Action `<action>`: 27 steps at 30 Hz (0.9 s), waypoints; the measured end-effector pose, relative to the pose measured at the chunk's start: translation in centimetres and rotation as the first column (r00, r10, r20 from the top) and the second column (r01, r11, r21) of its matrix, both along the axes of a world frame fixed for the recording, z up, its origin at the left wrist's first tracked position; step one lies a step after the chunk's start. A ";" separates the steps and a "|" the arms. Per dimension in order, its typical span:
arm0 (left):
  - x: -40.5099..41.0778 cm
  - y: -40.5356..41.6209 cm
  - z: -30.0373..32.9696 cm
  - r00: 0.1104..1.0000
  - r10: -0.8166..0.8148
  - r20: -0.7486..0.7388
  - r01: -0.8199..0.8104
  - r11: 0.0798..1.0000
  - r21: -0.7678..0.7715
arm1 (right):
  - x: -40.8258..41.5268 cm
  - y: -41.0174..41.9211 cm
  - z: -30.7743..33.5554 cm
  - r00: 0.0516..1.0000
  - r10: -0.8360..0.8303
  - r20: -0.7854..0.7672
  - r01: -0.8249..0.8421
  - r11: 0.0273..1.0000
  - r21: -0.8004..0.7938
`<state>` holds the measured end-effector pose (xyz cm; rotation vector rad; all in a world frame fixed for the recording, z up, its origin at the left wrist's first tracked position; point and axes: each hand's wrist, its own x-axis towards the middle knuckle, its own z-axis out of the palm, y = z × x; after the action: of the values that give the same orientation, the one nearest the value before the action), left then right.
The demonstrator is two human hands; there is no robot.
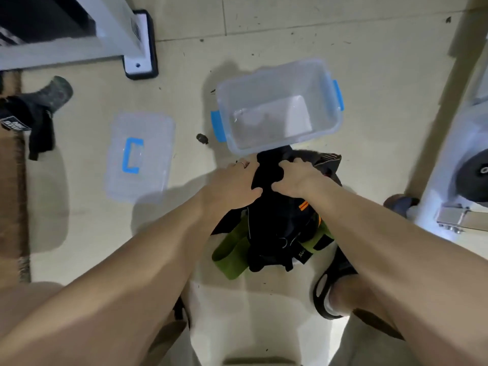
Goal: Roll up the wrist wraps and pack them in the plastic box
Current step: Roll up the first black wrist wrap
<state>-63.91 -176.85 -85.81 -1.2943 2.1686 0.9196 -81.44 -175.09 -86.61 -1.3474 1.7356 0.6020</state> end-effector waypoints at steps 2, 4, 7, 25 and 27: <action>-0.2 0.7 -0.1 1.000 0.029 -0.011 -0.028 0.999 0.043 | 0.1 1.0 -0.4 1.000 -0.019 0.018 0.019 0.999 -0.046; -0.3 1.4 0.1 0.999 0.035 -0.016 -0.033 0.997 0.071 | 0.4 1.9 -0.4 0.999 -0.034 0.030 0.036 0.996 -0.081; -0.4 2.0 0.4 0.998 0.042 -0.036 -0.040 0.997 0.066 | 0.6 2.7 -0.6 0.999 -0.010 0.053 0.015 0.995 -0.094; -1.0 7.1 14.7 0.864 0.379 -0.330 -0.330 0.923 0.197 | -0.8 5.3 16.2 0.691 -0.458 0.559 0.629 0.763 -0.152; -1.5 7.3 16.4 0.818 0.439 -0.373 -0.357 0.894 0.269 | -0.6 5.1 18.2 0.565 -0.506 0.651 0.722 0.685 -0.094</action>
<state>-65.39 -169.59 -69.43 -1.6054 2.0670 1.6758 -82.04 -169.96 -68.45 -0.8657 1.6634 -0.5332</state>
